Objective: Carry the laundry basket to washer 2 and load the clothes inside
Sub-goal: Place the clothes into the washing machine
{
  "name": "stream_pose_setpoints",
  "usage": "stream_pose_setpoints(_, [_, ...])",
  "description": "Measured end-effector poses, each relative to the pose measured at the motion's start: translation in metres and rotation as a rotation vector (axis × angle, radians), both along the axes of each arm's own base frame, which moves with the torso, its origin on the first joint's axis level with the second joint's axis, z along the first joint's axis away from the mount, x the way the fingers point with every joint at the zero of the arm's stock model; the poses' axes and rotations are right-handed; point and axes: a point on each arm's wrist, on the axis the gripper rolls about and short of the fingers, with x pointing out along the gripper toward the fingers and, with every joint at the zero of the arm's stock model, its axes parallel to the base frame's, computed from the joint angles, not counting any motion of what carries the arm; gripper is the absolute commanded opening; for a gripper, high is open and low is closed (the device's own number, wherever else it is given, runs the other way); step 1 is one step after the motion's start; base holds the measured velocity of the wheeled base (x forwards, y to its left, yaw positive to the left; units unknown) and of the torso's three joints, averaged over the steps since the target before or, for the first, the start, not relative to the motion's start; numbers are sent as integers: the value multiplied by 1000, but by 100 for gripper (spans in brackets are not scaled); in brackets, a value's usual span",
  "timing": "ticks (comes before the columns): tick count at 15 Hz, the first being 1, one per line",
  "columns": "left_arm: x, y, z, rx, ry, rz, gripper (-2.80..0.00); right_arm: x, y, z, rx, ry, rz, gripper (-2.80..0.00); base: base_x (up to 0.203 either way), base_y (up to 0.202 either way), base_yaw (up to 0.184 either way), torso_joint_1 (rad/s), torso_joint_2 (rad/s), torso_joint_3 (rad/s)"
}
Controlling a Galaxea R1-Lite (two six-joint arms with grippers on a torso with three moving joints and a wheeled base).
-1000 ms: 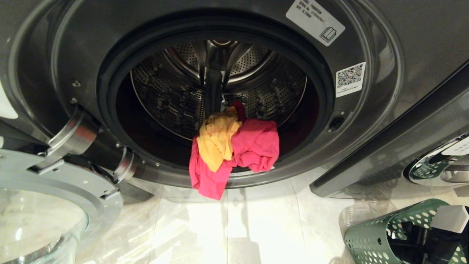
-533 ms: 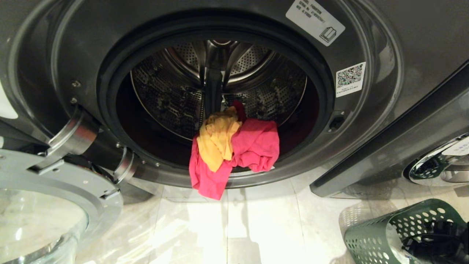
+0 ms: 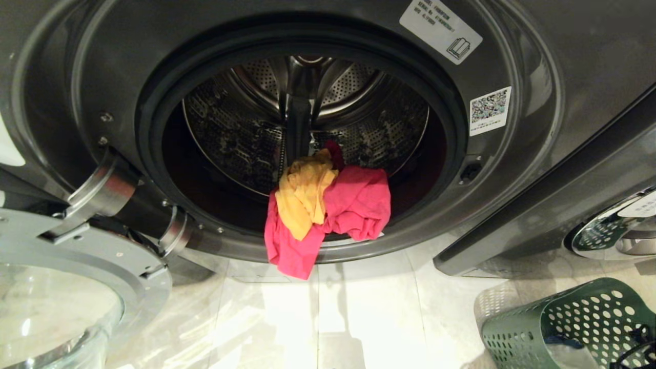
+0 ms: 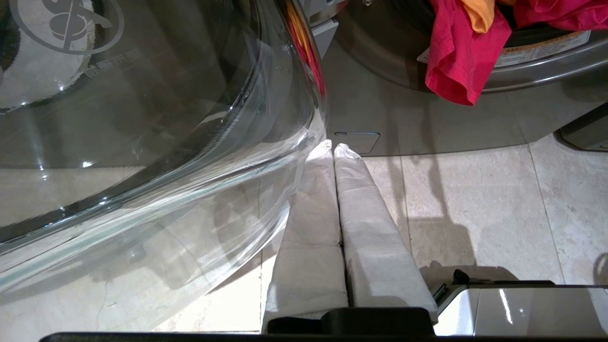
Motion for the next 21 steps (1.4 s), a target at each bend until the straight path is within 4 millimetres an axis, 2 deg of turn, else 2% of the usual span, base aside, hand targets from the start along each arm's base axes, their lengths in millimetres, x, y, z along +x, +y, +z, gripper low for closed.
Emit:
stream_pose_setpoints(7, [0, 0, 0, 0, 0, 0, -280, -36, 37, 75, -19, -7, -10, -280, 0, 0, 0, 0, 0, 0])
stream_pose_setpoints(12, [0, 0, 0, 0, 0, 0, -280, -62, 55, 110, -103, -64, -49, -280, 0, 0, 0, 0, 0, 0])
stream_pose_setpoints(17, [0, 0, 0, 0, 0, 0, -280, -83, 71, 150, -339, -181, 1, -280, 0, 0, 0, 0, 0, 0])
stream_pose_setpoints(21, [0, 0, 0, 0, 0, 0, -280, -96, 86, 182, -533, -250, -32, -280, 0, 0, 0, 0, 0, 0])
